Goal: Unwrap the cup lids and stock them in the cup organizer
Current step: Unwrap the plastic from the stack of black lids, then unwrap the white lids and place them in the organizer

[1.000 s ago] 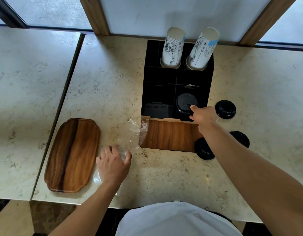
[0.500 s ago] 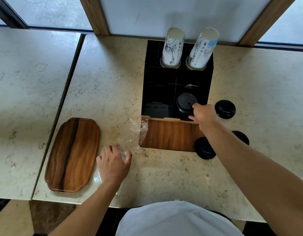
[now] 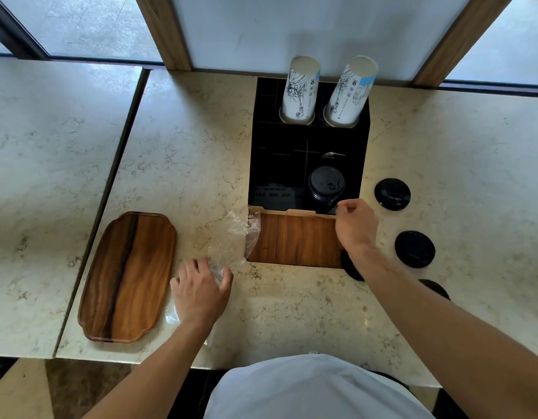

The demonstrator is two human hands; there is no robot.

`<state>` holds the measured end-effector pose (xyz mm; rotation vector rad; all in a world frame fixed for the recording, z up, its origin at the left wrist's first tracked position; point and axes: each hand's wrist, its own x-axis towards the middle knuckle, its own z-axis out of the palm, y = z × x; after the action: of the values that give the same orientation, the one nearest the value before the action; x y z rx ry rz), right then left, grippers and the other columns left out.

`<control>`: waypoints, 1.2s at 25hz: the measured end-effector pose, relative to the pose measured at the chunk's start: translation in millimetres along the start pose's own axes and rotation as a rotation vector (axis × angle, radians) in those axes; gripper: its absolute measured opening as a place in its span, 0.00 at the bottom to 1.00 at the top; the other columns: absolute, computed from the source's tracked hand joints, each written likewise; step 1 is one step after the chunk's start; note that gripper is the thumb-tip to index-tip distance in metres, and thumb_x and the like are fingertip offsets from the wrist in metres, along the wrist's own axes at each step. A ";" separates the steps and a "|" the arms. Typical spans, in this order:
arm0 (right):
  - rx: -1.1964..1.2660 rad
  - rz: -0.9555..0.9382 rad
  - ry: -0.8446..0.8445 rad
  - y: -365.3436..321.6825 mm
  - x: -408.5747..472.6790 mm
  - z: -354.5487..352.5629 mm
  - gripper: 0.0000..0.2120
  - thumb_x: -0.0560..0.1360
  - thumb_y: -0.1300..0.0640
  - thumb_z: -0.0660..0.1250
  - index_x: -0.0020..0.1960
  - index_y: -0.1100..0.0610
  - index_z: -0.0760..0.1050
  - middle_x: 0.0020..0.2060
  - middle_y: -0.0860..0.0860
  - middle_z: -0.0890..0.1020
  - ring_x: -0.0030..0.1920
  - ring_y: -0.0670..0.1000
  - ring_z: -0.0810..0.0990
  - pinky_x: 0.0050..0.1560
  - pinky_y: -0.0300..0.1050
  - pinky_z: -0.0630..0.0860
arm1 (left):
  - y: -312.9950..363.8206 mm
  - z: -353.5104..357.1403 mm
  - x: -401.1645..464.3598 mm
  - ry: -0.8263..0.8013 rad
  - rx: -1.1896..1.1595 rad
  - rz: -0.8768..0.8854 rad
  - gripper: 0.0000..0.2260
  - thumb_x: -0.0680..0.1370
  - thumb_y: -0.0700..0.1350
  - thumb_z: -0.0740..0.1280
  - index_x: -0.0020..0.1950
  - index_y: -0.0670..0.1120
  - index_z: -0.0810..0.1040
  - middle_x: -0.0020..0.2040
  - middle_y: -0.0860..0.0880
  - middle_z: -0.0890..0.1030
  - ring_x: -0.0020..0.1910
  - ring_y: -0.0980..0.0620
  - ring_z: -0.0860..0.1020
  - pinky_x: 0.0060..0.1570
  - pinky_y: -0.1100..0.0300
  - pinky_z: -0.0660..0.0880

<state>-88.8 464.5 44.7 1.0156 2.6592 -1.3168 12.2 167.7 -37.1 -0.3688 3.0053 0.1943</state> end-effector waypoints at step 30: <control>0.167 0.444 -1.334 -26.9 -8.3 82.1 0.15 0.82 0.73 0.59 0.64 0.69 0.79 0.61 0.64 0.83 0.62 0.61 0.84 0.68 0.51 0.77 | -48.7 -13.1 -45.7 -0.104 0.011 0.260 0.46 0.68 0.74 0.63 0.71 0.40 0.70 0.58 0.42 0.76 0.54 0.41 0.76 0.53 0.46 0.73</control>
<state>-119.0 389.7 12.9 0.3780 1.2710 -1.3592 67.1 129.6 -24.1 0.0344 2.9400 0.2106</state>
